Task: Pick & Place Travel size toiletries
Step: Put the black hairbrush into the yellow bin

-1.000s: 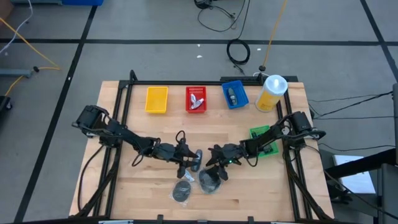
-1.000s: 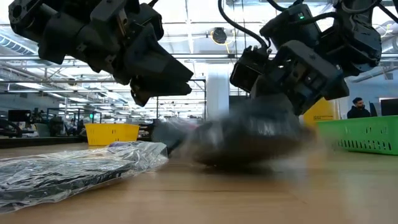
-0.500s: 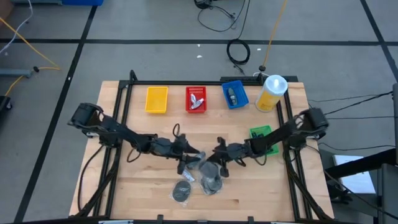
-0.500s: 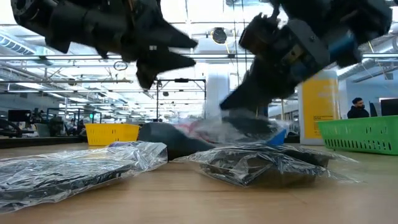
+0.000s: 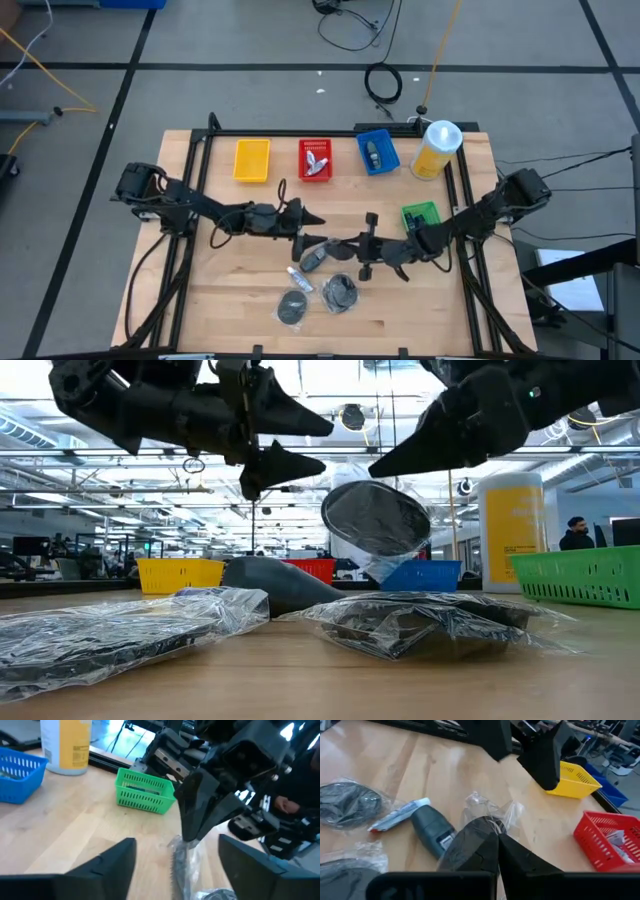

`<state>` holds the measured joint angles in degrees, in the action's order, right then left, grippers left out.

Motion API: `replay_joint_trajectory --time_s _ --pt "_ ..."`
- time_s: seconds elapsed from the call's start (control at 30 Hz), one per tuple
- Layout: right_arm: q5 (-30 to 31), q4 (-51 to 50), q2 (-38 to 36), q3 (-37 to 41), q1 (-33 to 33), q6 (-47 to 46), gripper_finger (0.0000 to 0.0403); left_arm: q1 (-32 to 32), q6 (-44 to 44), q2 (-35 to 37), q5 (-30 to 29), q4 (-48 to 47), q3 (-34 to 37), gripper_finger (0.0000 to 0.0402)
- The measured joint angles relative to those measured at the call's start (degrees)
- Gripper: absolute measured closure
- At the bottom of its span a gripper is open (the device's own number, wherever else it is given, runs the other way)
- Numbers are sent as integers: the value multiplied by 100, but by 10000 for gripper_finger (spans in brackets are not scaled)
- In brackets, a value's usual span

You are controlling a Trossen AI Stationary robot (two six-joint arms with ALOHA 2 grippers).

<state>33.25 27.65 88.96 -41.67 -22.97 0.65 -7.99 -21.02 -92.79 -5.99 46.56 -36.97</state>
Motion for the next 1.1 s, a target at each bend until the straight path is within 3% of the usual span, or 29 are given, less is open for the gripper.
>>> replay_joint_trajectory --time_s 0.13,0.3,0.67,1.0,1.1 --pt "176 324 -1 2 46 156 402 82 -72 2 98 -187 0 82" --pt "294 696 0 0 117 397 402 85 -72 -131 61 -225 -2 100" --pt "272 865 0 0 191 457 403 85 308 -439 52 458 -4 196" --pt "262 906 -1 0 201 381 402 198 906 -439 676 393 -4 353" --pt "256 853 -82 2 224 387 385 199 1132 -334 732 166 -4 388"
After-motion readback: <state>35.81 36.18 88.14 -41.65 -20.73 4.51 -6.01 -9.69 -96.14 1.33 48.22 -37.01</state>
